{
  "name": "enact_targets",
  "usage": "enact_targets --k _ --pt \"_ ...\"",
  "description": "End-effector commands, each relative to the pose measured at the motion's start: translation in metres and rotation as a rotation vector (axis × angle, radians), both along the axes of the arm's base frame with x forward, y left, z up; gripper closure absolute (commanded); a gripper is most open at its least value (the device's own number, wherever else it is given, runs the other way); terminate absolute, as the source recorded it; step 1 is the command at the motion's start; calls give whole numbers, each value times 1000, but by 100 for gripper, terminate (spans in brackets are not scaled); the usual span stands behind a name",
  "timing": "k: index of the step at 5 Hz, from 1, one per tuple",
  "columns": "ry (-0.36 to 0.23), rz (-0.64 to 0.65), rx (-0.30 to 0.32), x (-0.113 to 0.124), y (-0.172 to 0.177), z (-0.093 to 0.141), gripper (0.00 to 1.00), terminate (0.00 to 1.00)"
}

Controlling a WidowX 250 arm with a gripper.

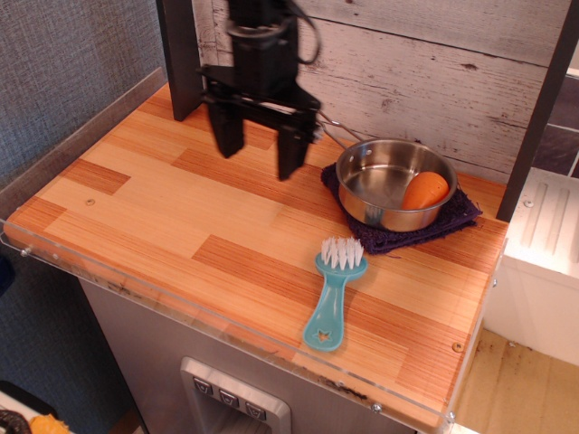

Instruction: Move the orange object to the left of the pot.

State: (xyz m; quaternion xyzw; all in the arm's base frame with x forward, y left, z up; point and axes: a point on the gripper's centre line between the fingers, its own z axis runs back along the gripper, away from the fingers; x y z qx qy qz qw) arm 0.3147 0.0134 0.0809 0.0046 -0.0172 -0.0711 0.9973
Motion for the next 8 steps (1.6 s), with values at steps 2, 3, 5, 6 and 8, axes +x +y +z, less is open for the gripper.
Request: enact_targets --k 2,3,5,6,8 --pt "-86 -73 -21 47 -66 14 0 0" --pt "-66 -74 -21 60 -78 4 0 0" --pt "-28 -107 -1 68 -97 -17 0 0" --pt "-26 -121 3 67 -103 -19 0 0" --pt "-24 -113 0 65 -101 -19 0 0"
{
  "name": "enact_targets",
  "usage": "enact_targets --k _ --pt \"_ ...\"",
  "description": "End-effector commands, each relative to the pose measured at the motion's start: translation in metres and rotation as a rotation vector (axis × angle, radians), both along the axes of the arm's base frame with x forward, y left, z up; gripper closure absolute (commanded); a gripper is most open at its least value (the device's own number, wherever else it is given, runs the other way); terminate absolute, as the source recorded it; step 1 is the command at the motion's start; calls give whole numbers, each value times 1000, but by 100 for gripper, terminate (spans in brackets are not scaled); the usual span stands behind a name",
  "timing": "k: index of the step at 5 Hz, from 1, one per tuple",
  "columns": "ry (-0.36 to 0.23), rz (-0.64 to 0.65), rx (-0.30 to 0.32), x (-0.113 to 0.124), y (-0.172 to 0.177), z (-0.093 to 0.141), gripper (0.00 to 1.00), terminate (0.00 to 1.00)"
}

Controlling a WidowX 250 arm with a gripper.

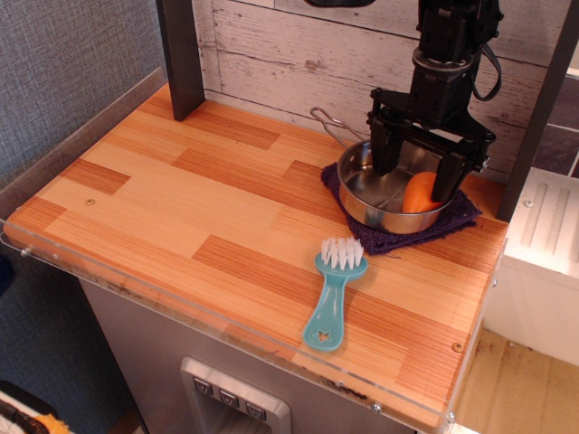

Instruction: Move the orange object to the left of the pot.

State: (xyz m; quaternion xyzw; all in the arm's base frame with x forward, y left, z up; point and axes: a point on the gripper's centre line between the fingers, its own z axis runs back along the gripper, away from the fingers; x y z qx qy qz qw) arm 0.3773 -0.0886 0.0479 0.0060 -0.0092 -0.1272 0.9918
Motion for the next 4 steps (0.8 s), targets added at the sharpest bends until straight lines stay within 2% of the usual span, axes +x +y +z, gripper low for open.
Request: enact_targets --k 1,3,4 --pt "-4 13 7 2 7 0 0 0" --pt "44 37 46 1 20 -14 0 0" --pt "27 30 19 1 22 -10 100 0"
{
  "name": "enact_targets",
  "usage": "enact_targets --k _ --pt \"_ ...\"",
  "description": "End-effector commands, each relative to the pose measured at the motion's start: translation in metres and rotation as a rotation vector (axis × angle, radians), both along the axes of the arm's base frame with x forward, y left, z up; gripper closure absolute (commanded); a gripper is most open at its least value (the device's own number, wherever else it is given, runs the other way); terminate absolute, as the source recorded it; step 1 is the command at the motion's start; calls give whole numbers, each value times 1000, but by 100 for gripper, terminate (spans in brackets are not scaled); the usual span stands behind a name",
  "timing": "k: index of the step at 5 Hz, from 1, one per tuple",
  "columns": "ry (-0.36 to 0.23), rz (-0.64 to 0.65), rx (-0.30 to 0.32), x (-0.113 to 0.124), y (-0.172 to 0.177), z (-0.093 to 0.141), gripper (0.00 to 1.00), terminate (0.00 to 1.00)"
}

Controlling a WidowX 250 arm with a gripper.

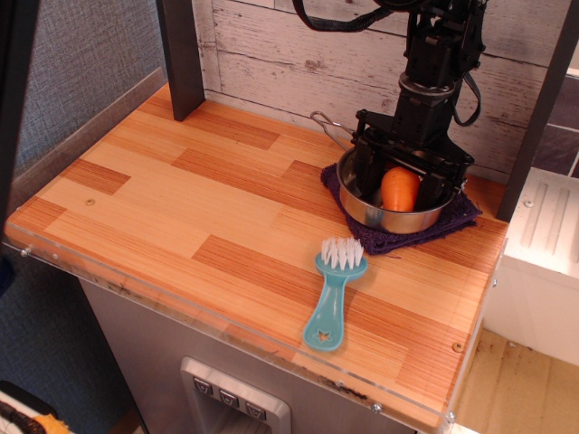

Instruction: Move the orange object to the left of the pot.

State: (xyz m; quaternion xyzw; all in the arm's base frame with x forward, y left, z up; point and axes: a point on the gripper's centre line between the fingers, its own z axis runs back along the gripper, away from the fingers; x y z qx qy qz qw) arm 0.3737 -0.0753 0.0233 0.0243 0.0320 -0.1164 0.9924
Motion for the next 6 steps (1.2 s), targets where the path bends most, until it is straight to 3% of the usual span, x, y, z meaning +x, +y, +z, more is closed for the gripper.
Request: enact_targets --k 1,2,3,4,6 --pt "-85 -12 -46 6 9 30 100 0" --pt "-165 -33 -98 8 5 53 100 0" --pt "-323 -31 -146 0 26 94 100 0" --pt "-339 47 -119 -11 75 100 100 0" --pt "-187 23 0 -5 173 56 100 0"
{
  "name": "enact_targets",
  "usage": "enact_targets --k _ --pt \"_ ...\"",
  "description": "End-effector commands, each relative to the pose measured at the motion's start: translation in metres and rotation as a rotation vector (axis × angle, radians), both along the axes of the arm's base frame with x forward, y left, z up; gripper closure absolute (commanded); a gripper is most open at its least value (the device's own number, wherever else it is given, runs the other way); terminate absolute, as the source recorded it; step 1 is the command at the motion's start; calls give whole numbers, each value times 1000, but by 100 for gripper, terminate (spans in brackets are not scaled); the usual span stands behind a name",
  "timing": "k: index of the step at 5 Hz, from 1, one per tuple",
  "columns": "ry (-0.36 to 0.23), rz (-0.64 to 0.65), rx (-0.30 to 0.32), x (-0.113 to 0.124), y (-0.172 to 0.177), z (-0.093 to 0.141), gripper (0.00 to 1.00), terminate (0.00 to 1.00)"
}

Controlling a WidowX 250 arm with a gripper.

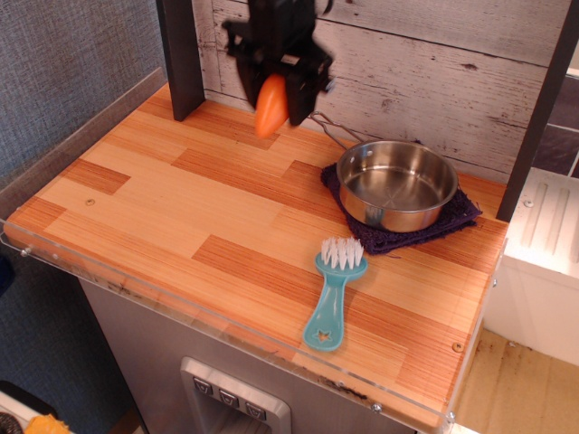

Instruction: Move the orange object to the left of the pot.

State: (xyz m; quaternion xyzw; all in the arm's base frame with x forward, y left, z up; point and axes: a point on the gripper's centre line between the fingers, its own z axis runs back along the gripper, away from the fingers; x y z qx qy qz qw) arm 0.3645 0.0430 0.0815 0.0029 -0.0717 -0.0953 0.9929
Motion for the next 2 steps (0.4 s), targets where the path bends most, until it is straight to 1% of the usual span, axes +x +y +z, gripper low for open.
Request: enact_targets --k 1,2 --pt "46 26 90 7 70 -14 100 0" --pt "78 44 106 11 84 -23 100 0"
